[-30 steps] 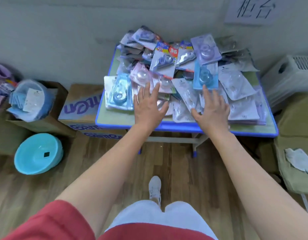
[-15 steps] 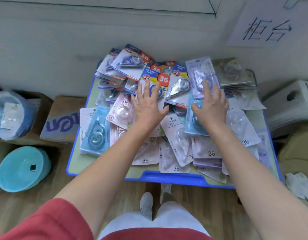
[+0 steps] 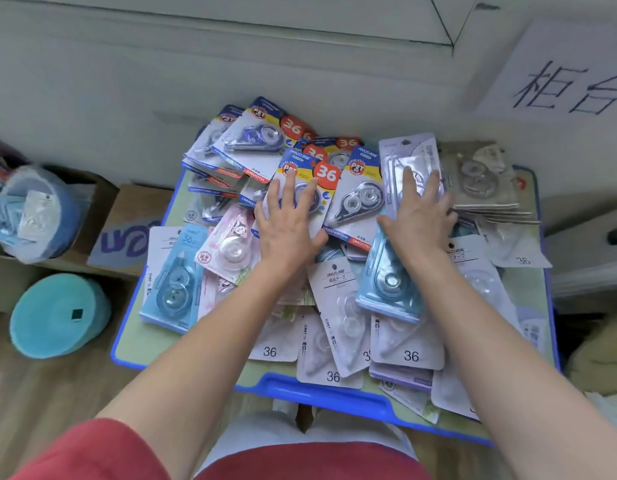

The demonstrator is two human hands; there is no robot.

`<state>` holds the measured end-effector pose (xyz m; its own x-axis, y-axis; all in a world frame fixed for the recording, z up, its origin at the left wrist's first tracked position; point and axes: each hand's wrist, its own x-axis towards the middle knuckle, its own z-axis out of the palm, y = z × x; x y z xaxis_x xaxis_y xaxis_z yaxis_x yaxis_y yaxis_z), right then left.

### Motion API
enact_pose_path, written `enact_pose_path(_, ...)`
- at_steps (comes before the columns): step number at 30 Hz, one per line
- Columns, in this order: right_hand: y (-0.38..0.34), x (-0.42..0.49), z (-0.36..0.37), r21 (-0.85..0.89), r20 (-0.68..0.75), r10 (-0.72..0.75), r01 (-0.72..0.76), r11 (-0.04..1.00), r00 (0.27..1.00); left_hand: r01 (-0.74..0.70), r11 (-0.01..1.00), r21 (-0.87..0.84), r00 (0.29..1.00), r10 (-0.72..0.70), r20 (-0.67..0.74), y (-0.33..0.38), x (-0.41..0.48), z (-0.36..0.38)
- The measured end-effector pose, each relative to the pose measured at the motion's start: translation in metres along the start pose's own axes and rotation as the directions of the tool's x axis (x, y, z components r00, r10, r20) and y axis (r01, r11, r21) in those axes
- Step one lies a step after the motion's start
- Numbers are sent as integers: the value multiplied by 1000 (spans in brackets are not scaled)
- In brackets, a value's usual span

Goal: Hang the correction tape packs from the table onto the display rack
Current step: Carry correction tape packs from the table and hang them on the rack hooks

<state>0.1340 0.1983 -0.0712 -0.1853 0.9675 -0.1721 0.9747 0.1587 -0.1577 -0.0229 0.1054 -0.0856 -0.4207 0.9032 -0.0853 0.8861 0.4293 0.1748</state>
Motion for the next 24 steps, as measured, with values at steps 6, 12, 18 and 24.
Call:
enact_pose_path(6, -2, 0, -3, 56, -21, 18, -16, 998, 1000, 5, 999, -51, 1000, -5, 1, -3, -7, -1)
enact_pose_path(12, -7, -12, -12, 106, -159, 52, -35, 994, 986, -40, 994, -103, 998, 34, -51, -12, -18, -3)
enact_pose_path(18, -22, -57, -7, 188, -258, 127, -79, 979, 958, -120, 980, -160, 993, 116, -37, -29, -32, -9)
enact_pose_path(24, -54, -149, 30, 315, -308, 274, -173, 933, 911, -306, 937, -166, 951, 307, -17, -57, -80, -11)
